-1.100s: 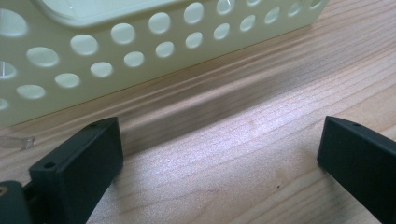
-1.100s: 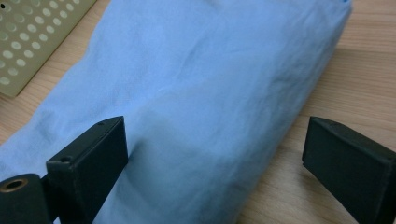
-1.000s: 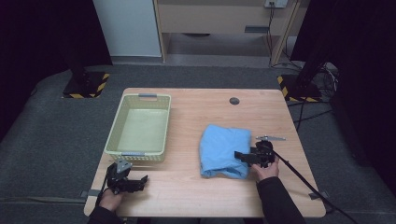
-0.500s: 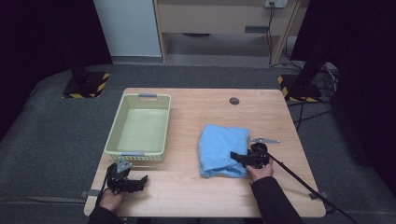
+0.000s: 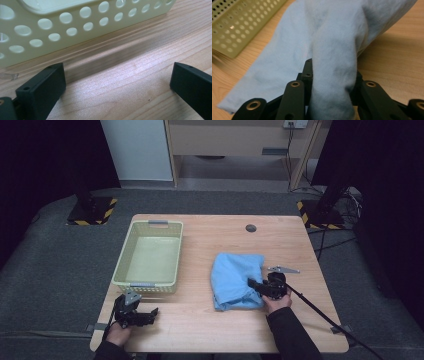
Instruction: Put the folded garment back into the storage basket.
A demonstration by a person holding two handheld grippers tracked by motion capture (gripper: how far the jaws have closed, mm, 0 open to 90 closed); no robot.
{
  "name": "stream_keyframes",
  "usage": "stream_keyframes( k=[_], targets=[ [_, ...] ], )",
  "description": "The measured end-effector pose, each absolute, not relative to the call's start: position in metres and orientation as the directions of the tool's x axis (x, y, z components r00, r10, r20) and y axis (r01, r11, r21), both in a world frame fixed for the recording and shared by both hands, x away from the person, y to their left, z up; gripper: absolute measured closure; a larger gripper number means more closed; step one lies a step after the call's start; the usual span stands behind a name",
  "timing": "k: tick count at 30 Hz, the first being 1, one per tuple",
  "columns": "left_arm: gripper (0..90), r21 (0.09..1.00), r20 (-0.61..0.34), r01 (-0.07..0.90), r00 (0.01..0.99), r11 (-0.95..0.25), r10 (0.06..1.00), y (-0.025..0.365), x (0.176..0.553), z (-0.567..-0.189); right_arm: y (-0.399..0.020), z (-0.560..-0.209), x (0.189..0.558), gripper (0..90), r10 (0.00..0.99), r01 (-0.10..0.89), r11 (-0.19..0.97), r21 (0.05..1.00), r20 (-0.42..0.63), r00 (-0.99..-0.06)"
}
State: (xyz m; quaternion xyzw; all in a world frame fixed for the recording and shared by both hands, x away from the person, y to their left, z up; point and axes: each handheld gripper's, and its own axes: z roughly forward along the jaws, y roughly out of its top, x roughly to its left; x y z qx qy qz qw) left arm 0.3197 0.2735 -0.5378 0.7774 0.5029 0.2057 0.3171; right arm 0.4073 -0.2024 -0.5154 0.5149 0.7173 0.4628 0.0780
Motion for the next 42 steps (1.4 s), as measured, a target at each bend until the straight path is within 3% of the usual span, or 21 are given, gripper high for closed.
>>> stream_keyframes(
  k=[15, 42],
  targets=[
    [0.0, 0.699, 0.001, 0.652, 0.410, -0.294, 0.912, 0.274, 0.320, -0.538, -0.201, -0.465, 0.396, 68.7, 0.788, 0.551, 0.015, 0.834, 0.329, -0.520],
    [0.0, 0.699, 0.002, 0.651, 0.410, -0.294, 0.912, 0.274, 0.320, -0.538, -0.207, -0.421, 0.386, 68.6, 0.796, 0.481, -0.018, 0.876, 0.304, -0.523]
  ],
)
